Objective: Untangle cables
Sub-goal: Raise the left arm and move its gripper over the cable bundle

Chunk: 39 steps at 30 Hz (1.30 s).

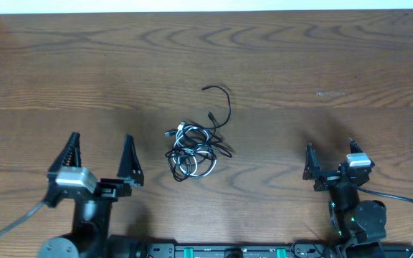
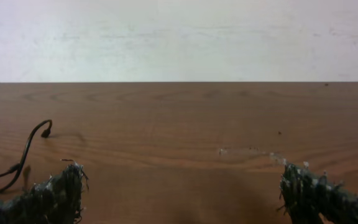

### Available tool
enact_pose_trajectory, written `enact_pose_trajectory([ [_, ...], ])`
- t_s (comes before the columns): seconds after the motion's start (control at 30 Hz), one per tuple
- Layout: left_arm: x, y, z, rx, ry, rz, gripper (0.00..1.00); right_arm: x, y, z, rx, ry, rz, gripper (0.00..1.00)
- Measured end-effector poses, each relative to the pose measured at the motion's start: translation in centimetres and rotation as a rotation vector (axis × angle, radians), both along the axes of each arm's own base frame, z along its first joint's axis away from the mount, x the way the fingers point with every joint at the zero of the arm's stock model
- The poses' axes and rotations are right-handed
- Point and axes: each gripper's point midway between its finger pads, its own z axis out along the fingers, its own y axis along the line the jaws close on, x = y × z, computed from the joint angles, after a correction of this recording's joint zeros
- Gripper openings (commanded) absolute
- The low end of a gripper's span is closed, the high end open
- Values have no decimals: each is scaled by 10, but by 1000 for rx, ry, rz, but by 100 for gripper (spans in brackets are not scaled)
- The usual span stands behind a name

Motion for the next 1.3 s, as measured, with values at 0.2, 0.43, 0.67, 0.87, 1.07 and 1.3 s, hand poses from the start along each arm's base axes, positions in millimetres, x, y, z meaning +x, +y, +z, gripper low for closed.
enact_pose_trajectory([
  [0.2,-5,-8,35,26,206,-51,97,0,0,0,0,0,-1,99],
  [0.43,-5,-26,58,47,495,-157,97,0,0,0,0,1,-1,99],
  [0.67,19,-48,13,35,851,-268,97,0,0,0,0,0,-1,99],
  [0.87,34,-56,-38,15,1121,-300,53,0,0,0,0,0,-1,99],
  [1.07,60,-62,-72,-3,1274,-305,8,0,0,0,0,0,-1,99],
  [1.3,86,-65,-121,-17,1470,-297,8,0,0,0,0,0,-1,99],
])
